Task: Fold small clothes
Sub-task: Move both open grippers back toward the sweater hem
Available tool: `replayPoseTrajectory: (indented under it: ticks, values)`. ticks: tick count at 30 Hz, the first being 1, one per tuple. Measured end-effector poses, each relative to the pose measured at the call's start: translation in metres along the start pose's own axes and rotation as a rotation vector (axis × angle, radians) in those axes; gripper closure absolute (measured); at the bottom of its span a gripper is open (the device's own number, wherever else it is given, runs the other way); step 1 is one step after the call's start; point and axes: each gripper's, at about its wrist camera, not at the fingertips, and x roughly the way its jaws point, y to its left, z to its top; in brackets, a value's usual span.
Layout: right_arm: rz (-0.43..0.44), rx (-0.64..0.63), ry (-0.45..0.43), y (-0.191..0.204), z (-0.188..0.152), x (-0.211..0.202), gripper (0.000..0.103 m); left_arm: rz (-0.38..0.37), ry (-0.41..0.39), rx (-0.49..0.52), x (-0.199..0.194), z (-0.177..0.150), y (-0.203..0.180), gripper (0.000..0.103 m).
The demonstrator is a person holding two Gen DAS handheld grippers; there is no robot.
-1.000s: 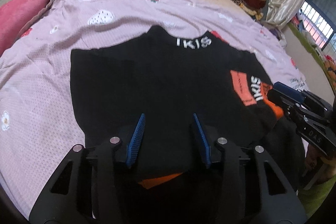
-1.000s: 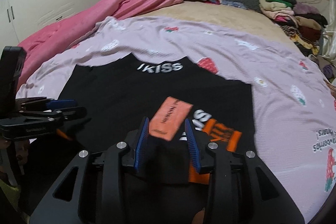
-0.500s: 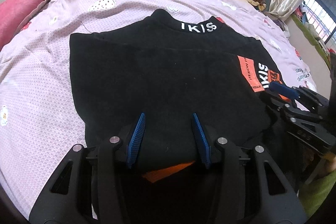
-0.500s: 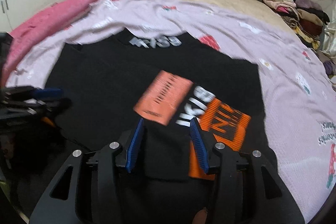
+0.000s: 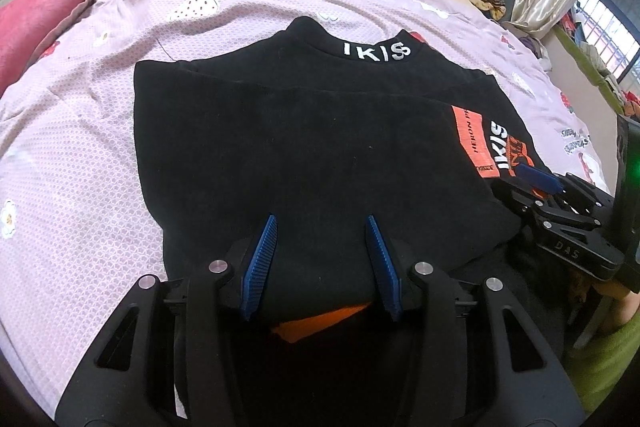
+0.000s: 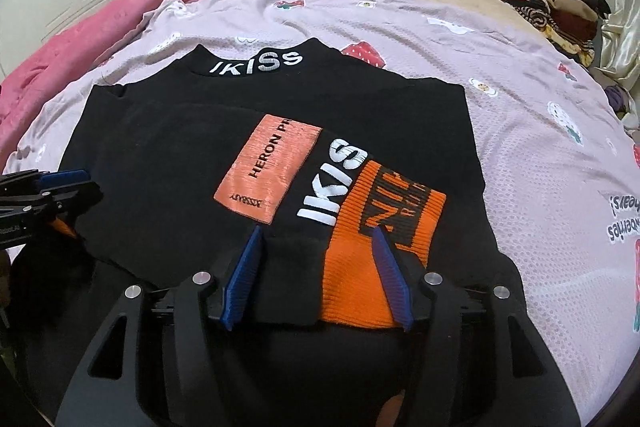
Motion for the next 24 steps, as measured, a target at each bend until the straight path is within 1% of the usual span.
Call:
replayPoseTrajectory:
  ticks: [5,7,11,13,15,20,21,24]
  values:
    - [0.003,0.014,-0.015,0.000,-0.001,-0.009,0.045,-0.001,0.000,0.009,-0.002,0.000,-0.004,0.058]
    - [0.008,0.016,-0.026,0.000,-0.002,-0.014,0.043,0.002,0.000,0.015,-0.002,0.000,-0.006,0.057]
    - [0.008,0.022,-0.043,-0.001,-0.001,-0.022,0.042,0.000,-0.001,0.015,-0.002,0.000,-0.007,0.057]
    - [0.007,0.023,-0.052,0.000,0.000,-0.026,0.036,-0.001,-0.002,0.016,-0.003,0.000,-0.008,0.057]
    - [0.007,0.025,-0.061,-0.001,0.001,-0.030,0.035,-0.004,-0.005,0.016,-0.005,0.000,-0.009,0.056]
    - [0.008,0.036,-0.077,-0.002,0.001,-0.038,0.029,0.000,-0.008,0.022,-0.009,0.000,-0.011,0.054]
    - [0.006,0.038,-0.078,-0.001,0.000,-0.039,0.026,-0.001,-0.009,0.022,-0.010,0.000,-0.011,0.054]
    - [0.006,0.044,-0.084,-0.002,-0.001,-0.042,0.024,0.000,-0.013,0.025,-0.012,0.001,-0.011,0.051]
